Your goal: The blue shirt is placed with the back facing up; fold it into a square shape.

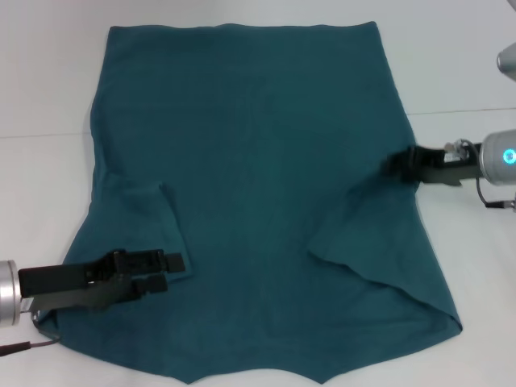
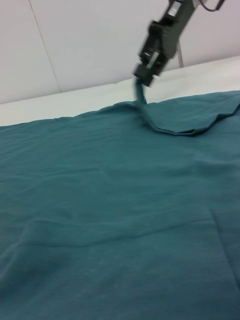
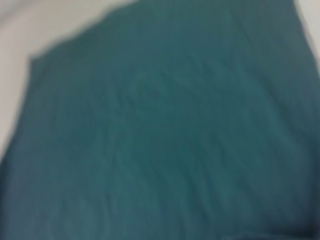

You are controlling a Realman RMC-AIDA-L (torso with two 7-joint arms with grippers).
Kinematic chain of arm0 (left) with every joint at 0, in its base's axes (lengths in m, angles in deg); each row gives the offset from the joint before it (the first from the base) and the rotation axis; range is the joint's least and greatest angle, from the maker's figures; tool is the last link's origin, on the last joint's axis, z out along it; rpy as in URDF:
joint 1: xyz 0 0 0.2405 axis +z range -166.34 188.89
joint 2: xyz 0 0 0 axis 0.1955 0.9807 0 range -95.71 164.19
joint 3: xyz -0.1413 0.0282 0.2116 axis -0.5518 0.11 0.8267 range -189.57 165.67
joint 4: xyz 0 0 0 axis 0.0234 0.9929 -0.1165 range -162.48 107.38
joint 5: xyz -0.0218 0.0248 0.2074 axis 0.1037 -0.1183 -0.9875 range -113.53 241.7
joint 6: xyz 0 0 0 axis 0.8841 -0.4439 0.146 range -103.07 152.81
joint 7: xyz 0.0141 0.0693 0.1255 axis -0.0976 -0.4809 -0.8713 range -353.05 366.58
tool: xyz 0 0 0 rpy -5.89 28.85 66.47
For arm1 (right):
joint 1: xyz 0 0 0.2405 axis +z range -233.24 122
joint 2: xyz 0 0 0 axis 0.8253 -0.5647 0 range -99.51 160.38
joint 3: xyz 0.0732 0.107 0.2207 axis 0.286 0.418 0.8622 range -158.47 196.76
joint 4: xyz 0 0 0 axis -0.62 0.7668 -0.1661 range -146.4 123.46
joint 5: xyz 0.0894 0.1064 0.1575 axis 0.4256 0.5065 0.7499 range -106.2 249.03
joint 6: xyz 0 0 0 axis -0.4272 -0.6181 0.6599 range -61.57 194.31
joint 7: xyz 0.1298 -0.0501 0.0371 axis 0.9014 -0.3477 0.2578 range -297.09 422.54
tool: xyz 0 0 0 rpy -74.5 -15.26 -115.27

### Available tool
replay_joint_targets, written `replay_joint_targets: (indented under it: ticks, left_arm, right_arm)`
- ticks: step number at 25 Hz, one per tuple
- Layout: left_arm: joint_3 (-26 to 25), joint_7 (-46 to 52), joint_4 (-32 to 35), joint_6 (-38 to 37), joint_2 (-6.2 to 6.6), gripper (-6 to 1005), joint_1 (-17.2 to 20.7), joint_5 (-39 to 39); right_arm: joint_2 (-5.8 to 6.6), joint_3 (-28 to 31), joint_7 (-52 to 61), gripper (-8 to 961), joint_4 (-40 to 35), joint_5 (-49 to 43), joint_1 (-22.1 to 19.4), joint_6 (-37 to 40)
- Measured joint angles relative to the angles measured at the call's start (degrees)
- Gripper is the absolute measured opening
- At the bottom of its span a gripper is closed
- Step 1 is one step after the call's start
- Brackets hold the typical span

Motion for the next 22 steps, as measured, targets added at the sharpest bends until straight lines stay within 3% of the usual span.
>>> replay_joint_targets:
  ticks: [4, 9, 10, 11, 17, 22]
  left_arm:
    - [-0.1, 0.0, -0.1, 0.0, 0.0, 612, -0.1, 0.2]
    - [-0.1, 0.0, -0.1, -0.1, 0.22, 612, -0.2, 0.5]
    - [-0.1, 0.0, -0.1, -0.3, 0.33, 612, -0.1, 0.5]
    - [-0.1, 0.0, 0.1, -0.5, 0.45, 612, 0.1, 0.5]
    - [-0.6, 2.1, 2.9, -3.5, 1.92, 613, 2.0, -0.1]
    - [-4.5, 6.6, 6.1, -3.2, 2.81, 612, 4.3, -2.7]
  right_arm:
    - [-0.54, -0.2, -4.8, 487, 1.5, 6.9, 0.3, -4.3]
    - [0.23, -0.6, -7.1, 489, 2.4, 7.6, 1.8, -1.3]
    - [1.26, -0.6, -7.6, 489, 1.7, 7.6, 1.8, 3.0]
    - [1.26, -0.6, -7.6, 489, 1.7, 7.6, 1.8, 3.0]
    - [6.05, -0.6, -8.1, 491, 0.8, 7.6, 1.6, 21.2]
    - [7.86, -0.7, -7.5, 492, 0.7, 7.4, 1.3, 30.2]
